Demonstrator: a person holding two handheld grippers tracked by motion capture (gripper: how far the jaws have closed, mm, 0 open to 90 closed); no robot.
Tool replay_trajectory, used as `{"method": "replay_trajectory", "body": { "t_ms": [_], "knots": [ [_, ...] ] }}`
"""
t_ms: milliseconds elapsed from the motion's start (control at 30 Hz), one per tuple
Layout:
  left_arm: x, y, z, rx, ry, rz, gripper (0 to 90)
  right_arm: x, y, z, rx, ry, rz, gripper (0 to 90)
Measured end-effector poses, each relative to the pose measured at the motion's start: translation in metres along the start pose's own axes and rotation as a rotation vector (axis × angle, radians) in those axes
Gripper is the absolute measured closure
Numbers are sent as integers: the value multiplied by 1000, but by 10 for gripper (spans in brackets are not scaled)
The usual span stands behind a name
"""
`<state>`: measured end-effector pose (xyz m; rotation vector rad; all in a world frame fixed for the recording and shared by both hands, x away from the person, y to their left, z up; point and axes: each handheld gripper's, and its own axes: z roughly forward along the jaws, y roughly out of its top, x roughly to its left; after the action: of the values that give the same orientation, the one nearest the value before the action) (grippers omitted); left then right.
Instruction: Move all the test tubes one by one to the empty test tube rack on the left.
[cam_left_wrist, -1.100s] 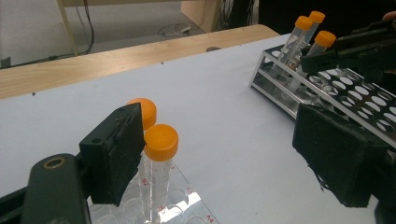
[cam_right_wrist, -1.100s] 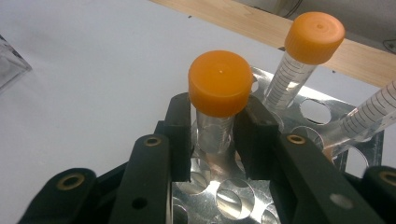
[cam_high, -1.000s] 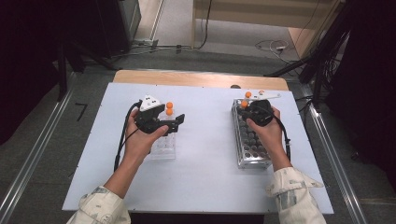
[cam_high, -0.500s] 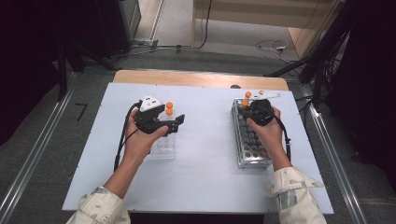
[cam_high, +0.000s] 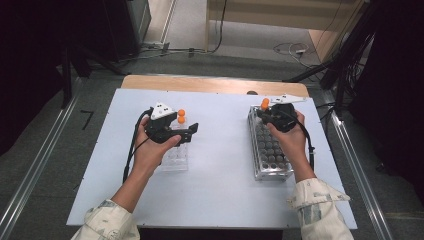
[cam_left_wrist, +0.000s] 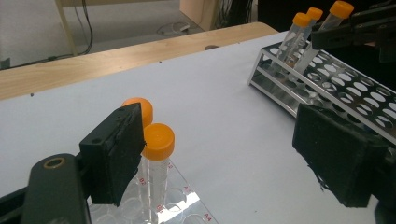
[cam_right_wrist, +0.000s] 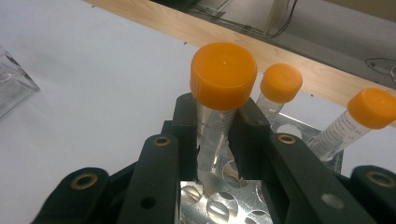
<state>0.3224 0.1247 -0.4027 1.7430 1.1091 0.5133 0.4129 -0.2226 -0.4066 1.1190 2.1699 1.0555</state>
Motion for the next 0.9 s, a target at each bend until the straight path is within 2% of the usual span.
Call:
{"method": "replay_trajectory", "body": {
  "t_ms": [500,667,900],
  "knots": [
    [-1,1,-1,-4,-5,6,172,8,18,-25,-56,0,-37,712],
    [-4,2,-1,-10,-6,17,165,16,20,-32,-65,21,-57,712],
    [-6,2,0,-10,-12,16,165,35,17,-37,-74,71,-97,711]
  ]
}}
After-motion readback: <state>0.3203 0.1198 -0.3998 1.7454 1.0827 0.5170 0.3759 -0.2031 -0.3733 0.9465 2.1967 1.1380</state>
